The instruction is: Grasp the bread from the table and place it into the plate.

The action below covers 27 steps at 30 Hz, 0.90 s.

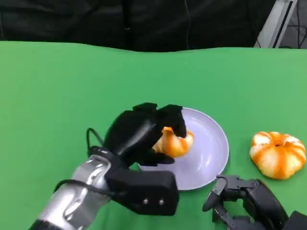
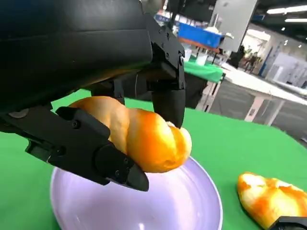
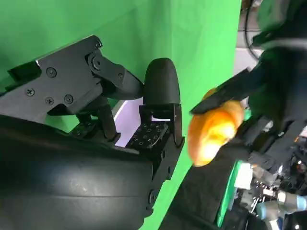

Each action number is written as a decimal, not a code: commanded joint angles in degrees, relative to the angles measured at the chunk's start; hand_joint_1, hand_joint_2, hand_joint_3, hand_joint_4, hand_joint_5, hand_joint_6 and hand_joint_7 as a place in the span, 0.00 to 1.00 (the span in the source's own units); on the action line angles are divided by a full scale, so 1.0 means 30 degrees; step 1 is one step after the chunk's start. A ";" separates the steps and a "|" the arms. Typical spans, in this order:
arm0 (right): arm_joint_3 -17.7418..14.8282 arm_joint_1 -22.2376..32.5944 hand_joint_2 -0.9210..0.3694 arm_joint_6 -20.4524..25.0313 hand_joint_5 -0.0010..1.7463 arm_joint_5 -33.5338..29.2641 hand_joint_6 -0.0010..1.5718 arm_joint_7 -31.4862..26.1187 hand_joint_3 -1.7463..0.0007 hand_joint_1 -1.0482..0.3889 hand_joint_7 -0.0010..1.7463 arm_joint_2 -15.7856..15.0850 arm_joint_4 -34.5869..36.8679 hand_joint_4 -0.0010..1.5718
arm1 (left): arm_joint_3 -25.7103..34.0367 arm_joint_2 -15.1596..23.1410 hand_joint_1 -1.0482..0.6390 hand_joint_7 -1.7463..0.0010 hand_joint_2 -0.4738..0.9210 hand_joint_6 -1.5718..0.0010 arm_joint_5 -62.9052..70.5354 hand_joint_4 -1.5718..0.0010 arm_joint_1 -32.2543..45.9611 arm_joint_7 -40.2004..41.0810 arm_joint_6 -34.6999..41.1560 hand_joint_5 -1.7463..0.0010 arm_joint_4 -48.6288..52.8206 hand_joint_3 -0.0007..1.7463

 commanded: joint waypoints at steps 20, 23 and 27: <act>0.0245 0.0321 0.26 0.0414 0.86 -0.0081 0.55 -0.0213 0.42 0.62 0.67 -0.0142 -0.0389 0.52 | -0.1066 -0.1580 0.55 0.00 0.94 0.75 -0.0396 0.64 -0.3848 0.0516 -0.1300 0.00 0.6978 0.00; 0.0239 0.0271 0.26 0.0201 0.83 -0.0081 0.55 -0.0215 0.41 0.62 0.68 -0.0125 -0.0227 0.52 | -0.0923 -0.1466 0.55 0.00 0.95 0.74 -0.0562 0.63 -0.3963 0.0754 -0.1908 0.00 0.7458 0.01; 0.0199 0.0166 0.26 0.0020 0.83 -0.0041 0.54 -0.0158 0.41 0.62 0.68 -0.0170 -0.0038 0.53 | -0.0834 -0.1391 0.55 0.00 0.96 0.74 -0.0603 0.63 -0.4122 0.0784 -0.2062 0.00 0.7729 0.01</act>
